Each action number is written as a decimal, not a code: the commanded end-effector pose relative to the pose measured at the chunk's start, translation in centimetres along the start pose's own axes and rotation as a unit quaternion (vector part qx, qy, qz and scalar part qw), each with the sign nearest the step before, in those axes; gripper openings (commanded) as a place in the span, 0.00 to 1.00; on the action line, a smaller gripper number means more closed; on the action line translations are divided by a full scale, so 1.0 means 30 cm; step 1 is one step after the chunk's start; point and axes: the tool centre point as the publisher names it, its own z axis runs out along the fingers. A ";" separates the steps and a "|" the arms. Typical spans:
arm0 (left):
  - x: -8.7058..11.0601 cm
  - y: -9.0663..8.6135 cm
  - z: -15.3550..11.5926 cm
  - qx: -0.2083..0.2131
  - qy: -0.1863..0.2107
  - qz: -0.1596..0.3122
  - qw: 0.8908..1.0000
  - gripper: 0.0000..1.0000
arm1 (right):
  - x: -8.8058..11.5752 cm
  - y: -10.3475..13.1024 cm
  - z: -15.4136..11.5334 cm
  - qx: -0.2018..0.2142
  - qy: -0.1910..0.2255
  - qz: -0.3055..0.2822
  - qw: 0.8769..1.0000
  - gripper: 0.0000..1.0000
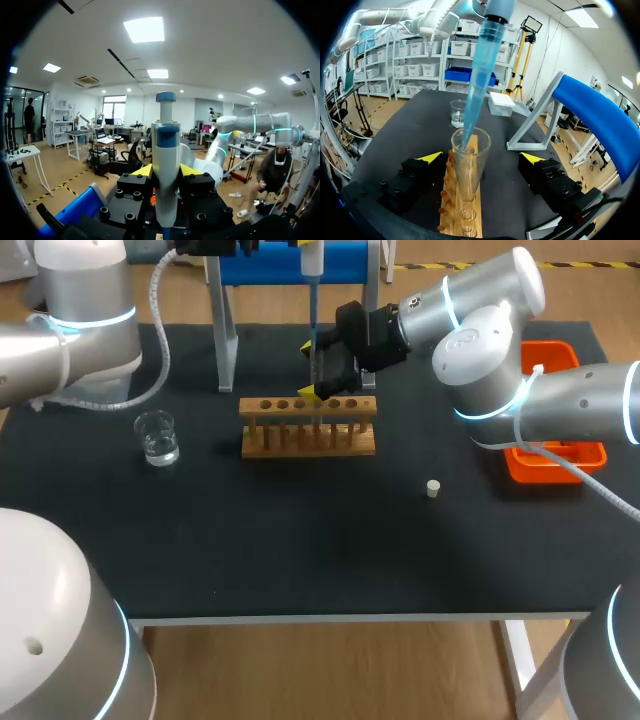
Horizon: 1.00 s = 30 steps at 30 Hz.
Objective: Invert the test tube, pick up the pipette, mount the tip to pipette, aspirate from beaker and dispense into the tube, eject the tip, return the pipette, and cap with the stopper.
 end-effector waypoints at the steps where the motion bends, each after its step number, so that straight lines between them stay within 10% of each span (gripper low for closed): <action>1: 0.008 0.001 -0.007 0.001 -0.005 0.002 1.000 0.00 | -0.001 0.000 0.000 0.001 0.001 0.000 1.000 1.00; 30: 0.003 0.051 -0.003 0.017 -0.010 0.017 1.000 0.00 | -0.001 0.000 0.000 0.001 0.001 0.000 1.000 1.00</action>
